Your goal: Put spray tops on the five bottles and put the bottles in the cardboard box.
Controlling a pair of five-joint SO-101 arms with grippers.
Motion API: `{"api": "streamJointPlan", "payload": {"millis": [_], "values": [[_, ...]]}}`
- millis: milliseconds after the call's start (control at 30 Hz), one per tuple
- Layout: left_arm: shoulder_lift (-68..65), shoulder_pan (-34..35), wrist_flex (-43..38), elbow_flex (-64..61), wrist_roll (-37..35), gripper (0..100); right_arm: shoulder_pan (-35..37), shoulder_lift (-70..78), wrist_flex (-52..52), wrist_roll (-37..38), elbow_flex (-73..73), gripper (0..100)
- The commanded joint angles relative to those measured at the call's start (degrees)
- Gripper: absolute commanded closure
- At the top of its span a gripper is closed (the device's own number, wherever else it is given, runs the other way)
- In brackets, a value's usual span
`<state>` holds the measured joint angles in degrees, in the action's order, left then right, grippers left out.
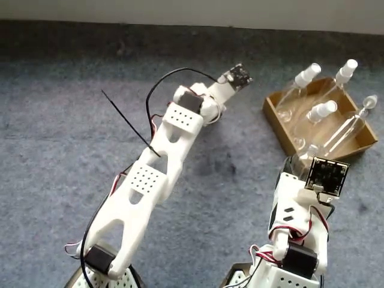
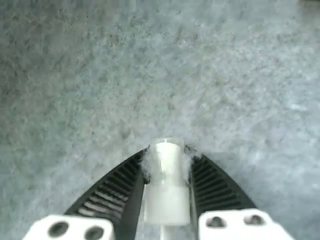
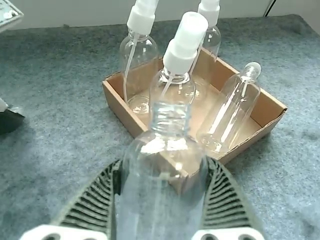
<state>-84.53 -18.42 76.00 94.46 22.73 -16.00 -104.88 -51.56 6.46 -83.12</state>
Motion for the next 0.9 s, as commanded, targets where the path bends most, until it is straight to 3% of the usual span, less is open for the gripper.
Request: {"api": "streamJointPlan", "payload": {"millis": [0,300,667,867], "values": [[6.73,4.53,7.56,0.84,-0.44,100,-0.22,-0.48,0.13,-0.44,0.31,95.7],[14.37,11.74,22.77,0.84,-0.35,100,-0.22,-0.48,0.13,-0.44,0.31,95.7],[20.44,22.9,24.62,0.48,-0.44,100,10.15,-0.48,0.22,-0.44,0.31,95.7],[20.97,26.68,24.79,0.4,-0.44,100,20.26,-0.48,0.22,0.0,0.31,95.7]]}}
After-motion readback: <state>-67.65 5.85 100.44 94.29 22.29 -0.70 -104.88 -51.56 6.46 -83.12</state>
